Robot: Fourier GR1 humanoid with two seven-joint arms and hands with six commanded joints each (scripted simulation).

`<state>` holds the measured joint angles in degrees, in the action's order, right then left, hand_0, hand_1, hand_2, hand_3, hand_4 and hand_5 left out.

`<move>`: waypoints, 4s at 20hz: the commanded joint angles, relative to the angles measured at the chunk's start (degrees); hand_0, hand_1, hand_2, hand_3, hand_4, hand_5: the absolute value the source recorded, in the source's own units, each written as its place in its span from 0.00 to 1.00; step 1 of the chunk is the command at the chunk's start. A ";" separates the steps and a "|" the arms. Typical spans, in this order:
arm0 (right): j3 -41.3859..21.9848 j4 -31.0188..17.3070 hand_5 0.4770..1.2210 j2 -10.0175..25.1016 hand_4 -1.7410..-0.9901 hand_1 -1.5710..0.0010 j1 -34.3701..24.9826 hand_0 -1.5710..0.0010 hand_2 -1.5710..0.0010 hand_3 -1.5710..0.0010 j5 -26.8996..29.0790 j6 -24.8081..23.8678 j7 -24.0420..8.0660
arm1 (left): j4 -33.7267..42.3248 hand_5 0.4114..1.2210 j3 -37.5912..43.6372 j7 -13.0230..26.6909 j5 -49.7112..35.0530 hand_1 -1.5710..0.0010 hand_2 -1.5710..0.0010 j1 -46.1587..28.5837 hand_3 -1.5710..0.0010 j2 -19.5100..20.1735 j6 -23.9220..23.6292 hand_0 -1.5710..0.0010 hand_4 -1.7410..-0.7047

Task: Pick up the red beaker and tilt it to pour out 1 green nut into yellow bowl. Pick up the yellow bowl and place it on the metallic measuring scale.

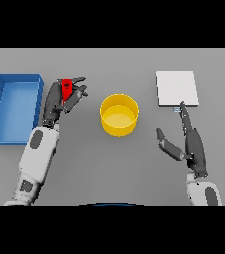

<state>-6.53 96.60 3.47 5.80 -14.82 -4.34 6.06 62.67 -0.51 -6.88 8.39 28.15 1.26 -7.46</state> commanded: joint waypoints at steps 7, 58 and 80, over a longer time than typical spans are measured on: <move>-0.06 0.53 0.27 0.35 0.65 1.00 -0.39 1.00 1.00 1.00 -0.87 -0.33 -1.77 | 3.65 0.87 -9.99 10.89 9.51 0.00 0.00 3.28 0.01 7.03 3.73 0.00 0.01; -0.63 -0.83 0.15 -2.47 0.71 1.00 -0.09 1.00 1.00 1.00 -2.38 -2.88 -1.60 | -22.99 1.00 -72.57 0.67 59.19 0.00 0.00 50.81 0.00 13.16 23.86 0.00 0.01; 0.50 -2.89 0.15 -1.23 0.69 1.00 -2.08 1.00 1.00 1.00 1.63 0.17 1.86 | -43.99 1.00 -30.67 13.03 12.05 0.00 0.00 51.84 0.10 34.23 7.19 0.00 0.00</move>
<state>-6.02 93.71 2.26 3.74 -13.19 -4.17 7.94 18.63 -31.22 6.18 20.29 79.92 35.57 -0.18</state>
